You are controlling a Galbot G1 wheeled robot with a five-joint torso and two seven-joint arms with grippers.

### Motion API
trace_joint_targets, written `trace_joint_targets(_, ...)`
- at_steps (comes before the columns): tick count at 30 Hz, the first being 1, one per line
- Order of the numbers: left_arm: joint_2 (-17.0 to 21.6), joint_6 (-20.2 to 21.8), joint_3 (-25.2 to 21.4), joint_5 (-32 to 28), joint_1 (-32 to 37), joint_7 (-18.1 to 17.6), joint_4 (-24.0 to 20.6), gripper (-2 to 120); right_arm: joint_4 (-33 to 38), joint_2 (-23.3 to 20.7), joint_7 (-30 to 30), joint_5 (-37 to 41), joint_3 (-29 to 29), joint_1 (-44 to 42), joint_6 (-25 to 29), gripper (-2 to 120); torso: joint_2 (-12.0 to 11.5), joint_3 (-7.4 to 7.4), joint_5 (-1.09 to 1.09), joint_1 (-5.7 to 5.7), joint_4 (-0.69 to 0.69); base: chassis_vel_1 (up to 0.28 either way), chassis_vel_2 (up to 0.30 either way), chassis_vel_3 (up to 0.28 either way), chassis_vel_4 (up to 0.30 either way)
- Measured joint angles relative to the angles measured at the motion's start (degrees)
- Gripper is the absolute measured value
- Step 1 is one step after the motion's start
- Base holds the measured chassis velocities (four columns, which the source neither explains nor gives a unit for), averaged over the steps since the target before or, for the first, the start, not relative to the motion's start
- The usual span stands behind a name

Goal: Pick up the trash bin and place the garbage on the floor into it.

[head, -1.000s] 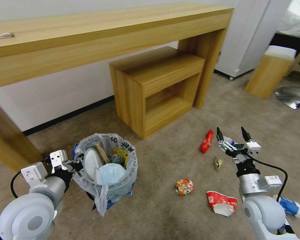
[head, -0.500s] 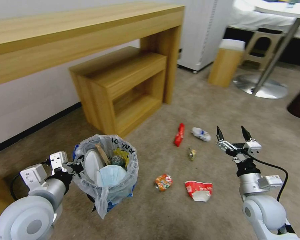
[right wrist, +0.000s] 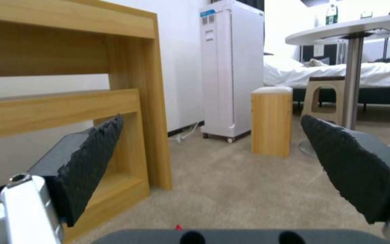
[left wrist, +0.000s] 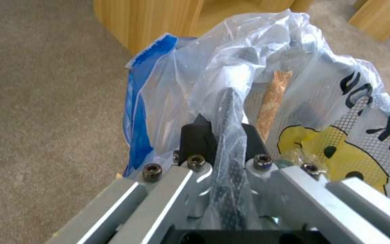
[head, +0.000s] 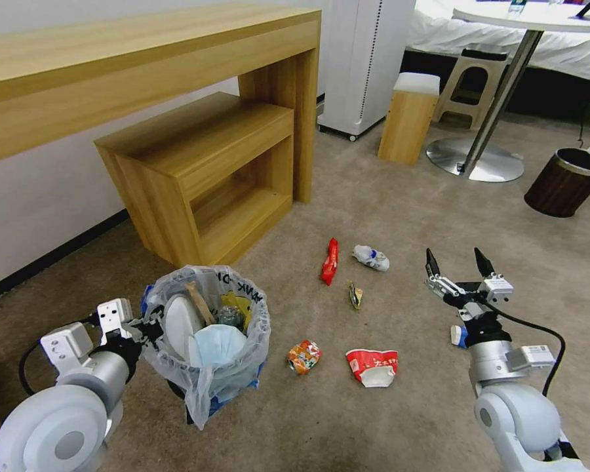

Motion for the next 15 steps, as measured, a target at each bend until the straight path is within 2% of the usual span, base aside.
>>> trace_joint_targets(8,0.01,0.05,0.0,-0.22,-0.08,0.03,0.1,2,-0.73,0.23,-0.09,0.05,-0.59,0.06,0.12,100,0.0,0.0,0.0,0.0,0.0,-0.004,0.004,0.007,-0.005)
trace_joint_targets(15,0.06,0.09,-0.11,-0.38,-0.12,0.22,0.04,2,-1.38,0.45,-0.09,-0.67,-1.43,0.08,0.74,100,0.0,0.0,0.0,0.0,-0.01,-0.115,0.114,0.112,-0.12)
